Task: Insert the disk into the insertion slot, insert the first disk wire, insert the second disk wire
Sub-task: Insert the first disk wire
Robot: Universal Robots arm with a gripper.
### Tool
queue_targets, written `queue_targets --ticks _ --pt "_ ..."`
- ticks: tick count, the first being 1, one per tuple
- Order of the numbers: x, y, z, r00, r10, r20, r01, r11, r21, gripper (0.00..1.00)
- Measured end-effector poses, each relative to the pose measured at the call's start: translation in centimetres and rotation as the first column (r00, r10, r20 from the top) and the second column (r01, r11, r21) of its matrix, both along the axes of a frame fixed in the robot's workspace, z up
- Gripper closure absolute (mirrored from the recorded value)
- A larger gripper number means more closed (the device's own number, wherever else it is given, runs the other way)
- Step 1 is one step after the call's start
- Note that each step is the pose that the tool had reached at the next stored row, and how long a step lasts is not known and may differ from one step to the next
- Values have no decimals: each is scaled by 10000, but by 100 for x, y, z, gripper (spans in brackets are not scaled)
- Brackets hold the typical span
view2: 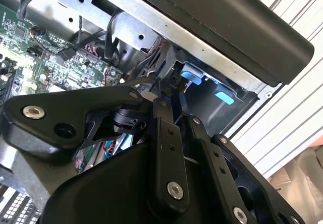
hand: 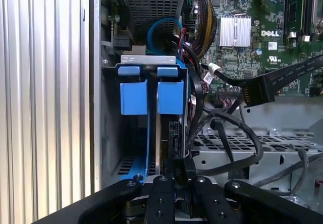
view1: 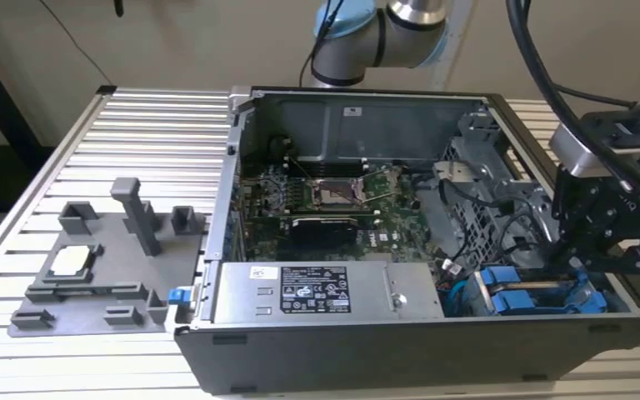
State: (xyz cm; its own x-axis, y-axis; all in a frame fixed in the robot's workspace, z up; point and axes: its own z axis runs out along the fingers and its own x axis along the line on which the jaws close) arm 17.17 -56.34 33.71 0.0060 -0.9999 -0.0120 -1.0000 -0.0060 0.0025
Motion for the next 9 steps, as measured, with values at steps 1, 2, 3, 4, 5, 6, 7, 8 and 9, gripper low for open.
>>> queue_targets --ticks 1,2,3,4,5,6,7,8,9 --pt "0 0 -4 10000 -6 0 6 10000 -1 81" --pt "0 0 -8 10000 -11 0 11 10000 -1 81" --pt "0 0 -11 10000 -15 0 15 10000 -2 81" --pt "0 0 -12 10000 -17 0 17 10000 -2 81" --pt "0 0 -13 10000 -17 0 17 10000 -2 81" --pt "-1 0 -16 10000 -19 -2 19 10000 3 81" --pt "-1 -1 -16 10000 -20 -2 20 10000 3 80" --pt "-1 -1 -17 10000 -19 -1 19 10000 4 74" --pt "-1 -1 -16 10000 -19 0 19 10000 2 74"
